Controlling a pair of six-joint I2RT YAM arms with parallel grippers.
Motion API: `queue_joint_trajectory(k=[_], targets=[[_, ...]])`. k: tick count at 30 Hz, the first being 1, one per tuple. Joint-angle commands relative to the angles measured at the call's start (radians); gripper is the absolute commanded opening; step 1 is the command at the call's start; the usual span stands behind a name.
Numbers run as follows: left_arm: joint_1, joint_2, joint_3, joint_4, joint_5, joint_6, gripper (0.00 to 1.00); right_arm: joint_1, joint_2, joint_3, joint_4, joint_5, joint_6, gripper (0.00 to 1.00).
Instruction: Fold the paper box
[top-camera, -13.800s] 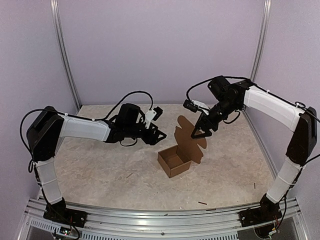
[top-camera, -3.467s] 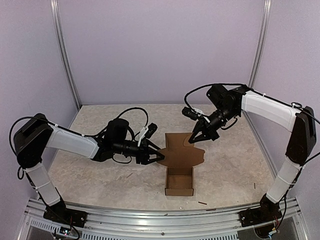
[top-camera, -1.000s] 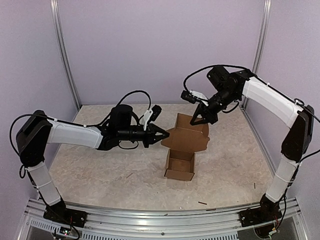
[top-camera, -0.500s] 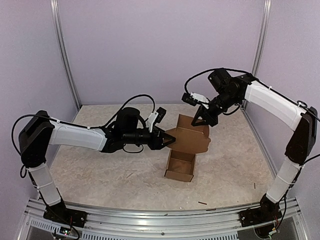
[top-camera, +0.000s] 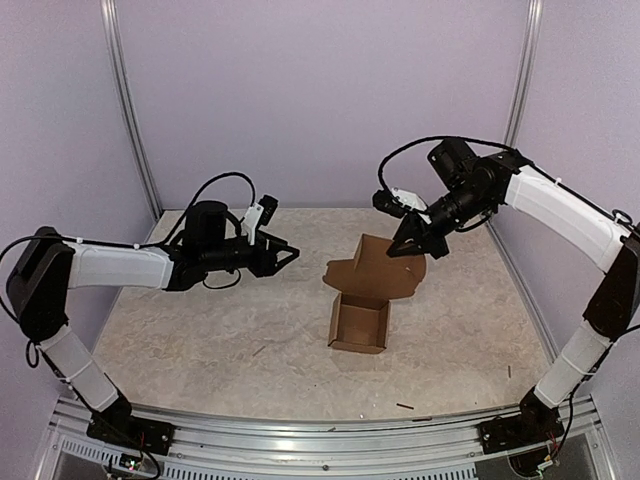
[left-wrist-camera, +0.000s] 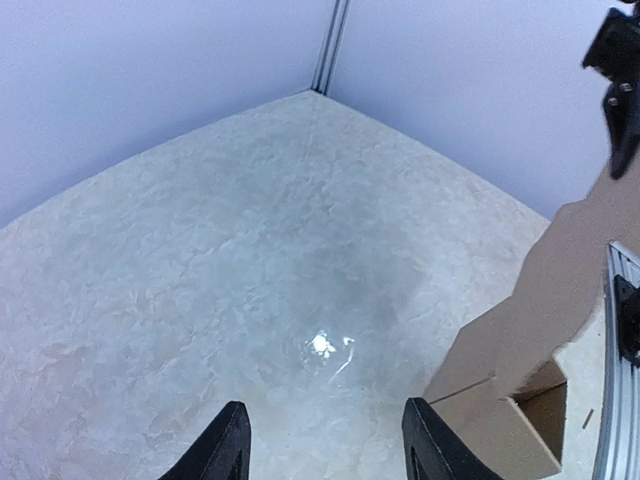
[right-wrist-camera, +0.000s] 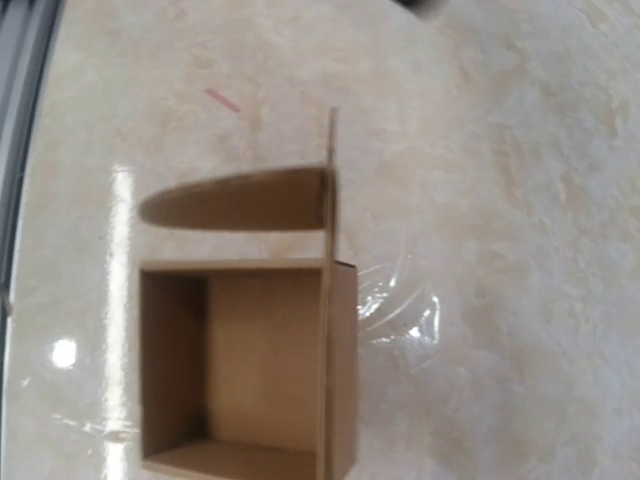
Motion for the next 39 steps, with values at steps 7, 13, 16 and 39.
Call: queue_joint_trajectory(k=[7, 13, 16, 39], targets=[[-0.034, 0.168, 0.095, 0.060, 0.320, 0.085, 0.50, 0.003, -0.029, -0.018, -0.029, -0.042, -0.034, 0.00], [-0.080, 0.164, 0.089, 0.080, 0.368, 0.092, 0.49, 0.003, -0.017, -0.015, 0.009, -0.014, 0.012, 0.00], [-0.104, 0.164, 0.091, 0.071, 0.385, 0.110, 0.48, 0.004, -0.008, -0.009, 0.033, 0.011, 0.040, 0.00], [-0.078, 0.189, 0.100, 0.108, 0.581, 0.011, 0.52, 0.003, 0.001, -0.036, 0.091, 0.080, 0.096, 0.00]])
